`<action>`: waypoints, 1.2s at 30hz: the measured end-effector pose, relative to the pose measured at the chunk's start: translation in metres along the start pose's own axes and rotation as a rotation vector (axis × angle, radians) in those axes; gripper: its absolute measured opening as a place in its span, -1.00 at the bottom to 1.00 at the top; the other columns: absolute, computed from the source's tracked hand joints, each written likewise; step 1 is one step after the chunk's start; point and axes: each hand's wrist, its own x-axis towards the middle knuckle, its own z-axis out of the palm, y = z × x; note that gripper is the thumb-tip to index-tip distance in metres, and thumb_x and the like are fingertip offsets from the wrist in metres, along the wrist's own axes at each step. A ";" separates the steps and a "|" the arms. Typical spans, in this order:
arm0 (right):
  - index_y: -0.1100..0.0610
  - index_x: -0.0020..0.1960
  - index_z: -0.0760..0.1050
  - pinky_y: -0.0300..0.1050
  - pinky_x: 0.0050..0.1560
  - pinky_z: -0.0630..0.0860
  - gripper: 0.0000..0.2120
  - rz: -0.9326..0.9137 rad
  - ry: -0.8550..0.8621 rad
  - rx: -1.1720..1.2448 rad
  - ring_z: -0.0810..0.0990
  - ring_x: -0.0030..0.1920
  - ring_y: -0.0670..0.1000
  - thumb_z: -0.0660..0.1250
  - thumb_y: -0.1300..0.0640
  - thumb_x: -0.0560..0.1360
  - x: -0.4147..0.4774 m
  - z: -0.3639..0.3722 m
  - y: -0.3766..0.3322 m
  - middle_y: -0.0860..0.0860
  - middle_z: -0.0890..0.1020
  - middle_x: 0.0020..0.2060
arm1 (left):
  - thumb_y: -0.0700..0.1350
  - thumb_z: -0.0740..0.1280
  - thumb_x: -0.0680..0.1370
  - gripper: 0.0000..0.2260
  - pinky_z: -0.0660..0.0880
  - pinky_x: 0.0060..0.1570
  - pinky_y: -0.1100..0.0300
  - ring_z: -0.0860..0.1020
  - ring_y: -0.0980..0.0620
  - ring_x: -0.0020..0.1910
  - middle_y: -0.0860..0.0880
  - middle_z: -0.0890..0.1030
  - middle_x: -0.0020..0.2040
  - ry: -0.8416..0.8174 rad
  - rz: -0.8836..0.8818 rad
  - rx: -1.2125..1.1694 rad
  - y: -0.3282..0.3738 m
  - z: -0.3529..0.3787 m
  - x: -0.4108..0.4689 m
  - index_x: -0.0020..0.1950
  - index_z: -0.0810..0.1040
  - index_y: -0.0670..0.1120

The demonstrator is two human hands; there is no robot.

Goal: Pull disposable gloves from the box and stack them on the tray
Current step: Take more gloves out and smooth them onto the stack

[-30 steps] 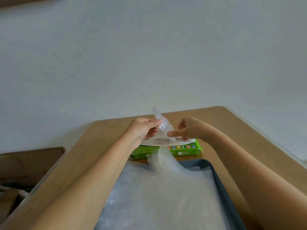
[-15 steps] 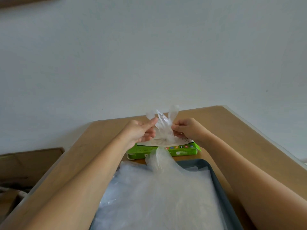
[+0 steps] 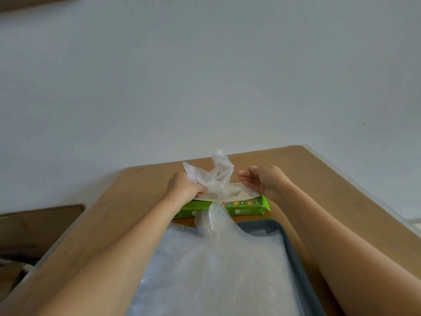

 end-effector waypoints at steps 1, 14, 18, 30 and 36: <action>0.33 0.11 0.39 -0.19 -0.21 0.61 -0.84 0.010 0.010 0.004 0.61 -0.21 0.05 0.12 0.25 0.64 0.001 -0.001 0.000 0.17 0.64 -0.19 | -0.25 0.47 0.32 -0.79 0.54 -0.19 0.13 0.58 -0.03 -0.31 -0.18 0.65 -0.28 0.003 0.006 0.052 -0.002 -0.001 0.000 -0.11 0.63 -0.33; 0.39 -0.10 0.60 -0.14 -0.25 0.44 -0.71 -0.212 -0.045 -0.758 0.50 -0.32 0.04 0.32 0.13 0.54 -0.004 0.016 0.009 0.23 0.63 -0.25 | -0.31 0.41 0.41 -0.71 0.39 0.08 0.12 0.43 -0.03 0.08 -0.05 0.48 0.06 0.433 0.887 0.387 0.016 0.002 -0.025 0.09 0.53 -0.10; 0.31 -0.03 0.61 -0.06 -0.03 0.54 -0.81 -0.142 -0.057 -0.613 0.61 -0.15 0.09 0.31 0.19 0.51 -0.006 0.017 0.004 0.21 0.66 -0.13 | -0.21 0.28 0.55 -0.75 0.34 0.27 0.11 0.45 0.06 0.20 0.04 0.59 0.17 -0.068 0.833 0.586 0.017 0.007 -0.032 0.18 0.61 -0.03; 0.24 -0.14 0.45 -0.49 -0.36 0.31 -0.86 -0.024 -0.244 0.407 0.48 -0.47 -0.15 0.20 0.21 0.57 -0.009 0.014 -0.035 -0.01 0.51 -0.40 | 0.15 0.04 0.65 -0.52 0.31 -0.06 0.20 0.51 -0.03 0.05 -0.15 0.61 0.09 -0.380 0.246 0.590 0.014 0.016 -0.029 0.17 0.58 -0.16; 0.23 -0.13 0.55 -0.20 -0.18 0.55 -0.72 -0.383 -0.335 -0.165 0.57 -0.31 -0.01 0.11 0.22 0.63 -0.053 0.004 -0.086 0.05 0.59 -0.26 | -0.11 0.24 0.59 -0.76 0.34 -0.28 0.25 0.47 0.05 -0.26 0.03 0.50 -0.34 -0.291 0.284 0.369 0.020 0.003 -0.024 -0.26 0.55 -0.11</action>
